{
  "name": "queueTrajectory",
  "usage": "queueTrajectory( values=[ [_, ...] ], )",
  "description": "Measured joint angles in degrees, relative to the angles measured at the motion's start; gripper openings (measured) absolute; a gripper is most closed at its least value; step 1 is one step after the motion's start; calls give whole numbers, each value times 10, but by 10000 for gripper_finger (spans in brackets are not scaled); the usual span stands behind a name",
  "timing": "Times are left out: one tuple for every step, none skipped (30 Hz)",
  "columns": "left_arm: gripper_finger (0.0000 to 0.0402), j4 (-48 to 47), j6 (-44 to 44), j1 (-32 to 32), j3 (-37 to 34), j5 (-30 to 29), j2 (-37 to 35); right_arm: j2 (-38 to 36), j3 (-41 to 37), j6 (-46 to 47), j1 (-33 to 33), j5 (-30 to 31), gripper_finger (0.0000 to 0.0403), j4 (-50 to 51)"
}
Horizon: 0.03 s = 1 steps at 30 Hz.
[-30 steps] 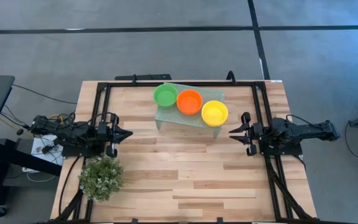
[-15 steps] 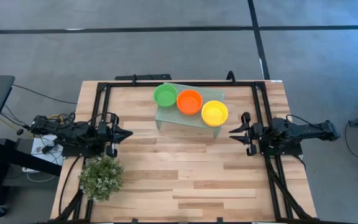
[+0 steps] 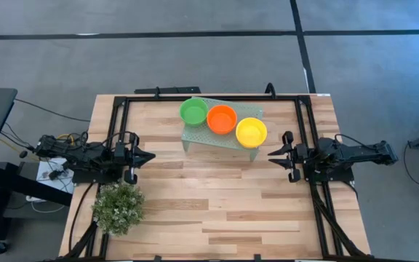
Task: Pick & Place Mini bowls
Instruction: Return to Home Position
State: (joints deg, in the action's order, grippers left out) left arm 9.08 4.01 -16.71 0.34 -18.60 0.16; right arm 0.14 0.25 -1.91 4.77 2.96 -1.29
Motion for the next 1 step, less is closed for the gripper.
queueTrajectory(
  values=[
    [12,0,0,0,0,0,0,0,0,0,0,0,85,0]
  ],
)
